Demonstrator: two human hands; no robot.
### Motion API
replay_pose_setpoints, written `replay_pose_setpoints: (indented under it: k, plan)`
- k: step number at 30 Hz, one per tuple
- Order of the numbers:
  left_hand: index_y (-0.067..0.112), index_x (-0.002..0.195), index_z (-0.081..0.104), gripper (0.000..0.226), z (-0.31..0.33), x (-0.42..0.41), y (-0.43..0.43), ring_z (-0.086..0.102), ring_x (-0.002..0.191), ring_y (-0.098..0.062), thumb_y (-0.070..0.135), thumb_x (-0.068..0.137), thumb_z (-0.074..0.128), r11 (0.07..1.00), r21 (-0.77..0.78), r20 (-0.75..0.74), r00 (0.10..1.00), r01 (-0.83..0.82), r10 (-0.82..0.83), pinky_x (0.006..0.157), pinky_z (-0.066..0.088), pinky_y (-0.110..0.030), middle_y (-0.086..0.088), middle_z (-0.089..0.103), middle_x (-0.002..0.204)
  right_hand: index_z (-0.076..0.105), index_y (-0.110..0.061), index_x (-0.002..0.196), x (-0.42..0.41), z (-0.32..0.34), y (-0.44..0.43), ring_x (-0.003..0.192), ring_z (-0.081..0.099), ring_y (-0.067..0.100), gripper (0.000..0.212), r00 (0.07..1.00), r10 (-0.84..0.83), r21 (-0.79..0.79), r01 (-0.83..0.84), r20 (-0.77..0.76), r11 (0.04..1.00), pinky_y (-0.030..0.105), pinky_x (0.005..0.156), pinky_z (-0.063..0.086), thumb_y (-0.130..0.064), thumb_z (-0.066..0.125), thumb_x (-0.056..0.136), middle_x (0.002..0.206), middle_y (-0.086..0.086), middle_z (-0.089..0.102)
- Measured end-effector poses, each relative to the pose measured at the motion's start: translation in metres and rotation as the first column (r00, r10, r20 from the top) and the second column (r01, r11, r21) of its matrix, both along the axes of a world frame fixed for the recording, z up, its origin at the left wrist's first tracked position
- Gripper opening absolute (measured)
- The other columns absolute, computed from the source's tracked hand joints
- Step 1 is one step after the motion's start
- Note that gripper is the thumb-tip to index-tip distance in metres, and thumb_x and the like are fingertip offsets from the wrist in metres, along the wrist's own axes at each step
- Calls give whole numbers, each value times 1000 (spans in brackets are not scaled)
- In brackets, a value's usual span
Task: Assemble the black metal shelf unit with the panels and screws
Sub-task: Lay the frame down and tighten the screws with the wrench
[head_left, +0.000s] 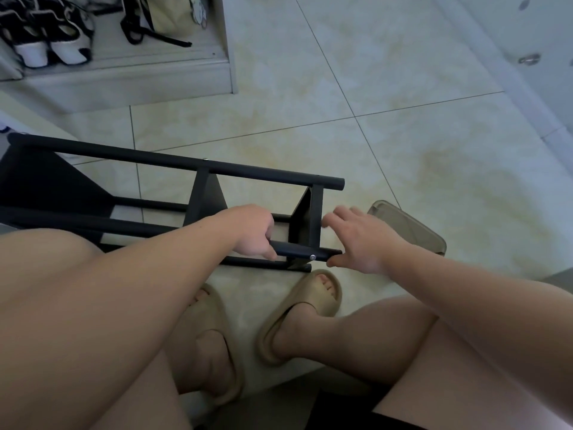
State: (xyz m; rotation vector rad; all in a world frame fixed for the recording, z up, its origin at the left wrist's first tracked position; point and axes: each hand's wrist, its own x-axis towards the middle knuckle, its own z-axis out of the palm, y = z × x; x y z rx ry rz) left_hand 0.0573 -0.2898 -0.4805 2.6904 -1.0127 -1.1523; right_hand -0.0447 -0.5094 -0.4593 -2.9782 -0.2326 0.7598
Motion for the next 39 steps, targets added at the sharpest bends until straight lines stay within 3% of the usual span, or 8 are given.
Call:
replay_pose_setpoints:
  k: [4,7,10,14,20,28,35,39]
  plan:
    - [20,73,59,45,-4,3,-3,57,74,-14,62,88,57,993,-34,-50,992,-116,114,59,39,-30,3,62,77,2,-25,161,4,-11,-7,153,7,32,124,990,68,-111,-55,125,992,50,119,18,-81,63,68,167,6,3]
    - [14,66,55,47,-9,5,-7,54,68,-20,53,93,53,984,-42,-65,984,-171,168,57,35,-30,-1,57,69,-14,-30,159,11,-24,-11,155,-16,32,127,979,150,-131,-132,139,983,57,122,-2,-93,43,65,168,4,-20]
    - [14,60,45,39,-16,7,-10,46,61,-23,37,91,53,968,-24,-121,962,-248,244,55,30,-31,-2,46,61,-11,-34,160,14,-34,-11,155,-16,32,119,965,219,-138,-200,143,970,58,122,-8,-95,31,68,168,4,-20]
    - [17,58,37,31,-23,10,-9,34,59,-24,25,84,52,937,-1,-223,913,-351,341,56,24,-32,-2,35,58,6,-27,163,12,-45,-10,156,-5,35,113,950,221,-107,-201,219,974,65,121,-1,-89,37,73,170,11,-6]
    - [2,80,51,30,-32,12,-14,46,62,-19,31,90,47,941,104,-256,905,-322,338,56,29,-32,-9,57,74,1,-29,162,22,-50,-14,155,-12,37,119,940,252,-85,-239,231,967,68,119,-6,-98,33,70,169,13,-11]
    - [17,68,59,26,-38,22,-21,52,69,-20,30,90,52,948,119,-353,880,-296,319,63,38,-33,-1,56,79,-1,-28,162,21,-55,-13,154,-16,36,117,946,220,-10,-224,239,974,67,120,-1,-94,35,72,169,14,-13]
    - [16,113,69,46,-33,26,-25,61,92,-17,1,96,29,932,74,-390,850,-355,354,87,46,-26,0,66,100,-2,-30,162,24,-51,-13,155,-18,32,118,960,188,11,-195,208,981,69,118,-6,-99,25,70,169,9,-16]
    - [15,110,69,45,-35,26,-27,65,96,-17,-5,94,33,921,17,-444,822,-390,357,91,49,-27,-1,70,102,-8,-31,161,31,-47,-14,153,-23,32,128,971,140,2,-143,196,990,65,119,-13,-104,26,62,167,9,-21]
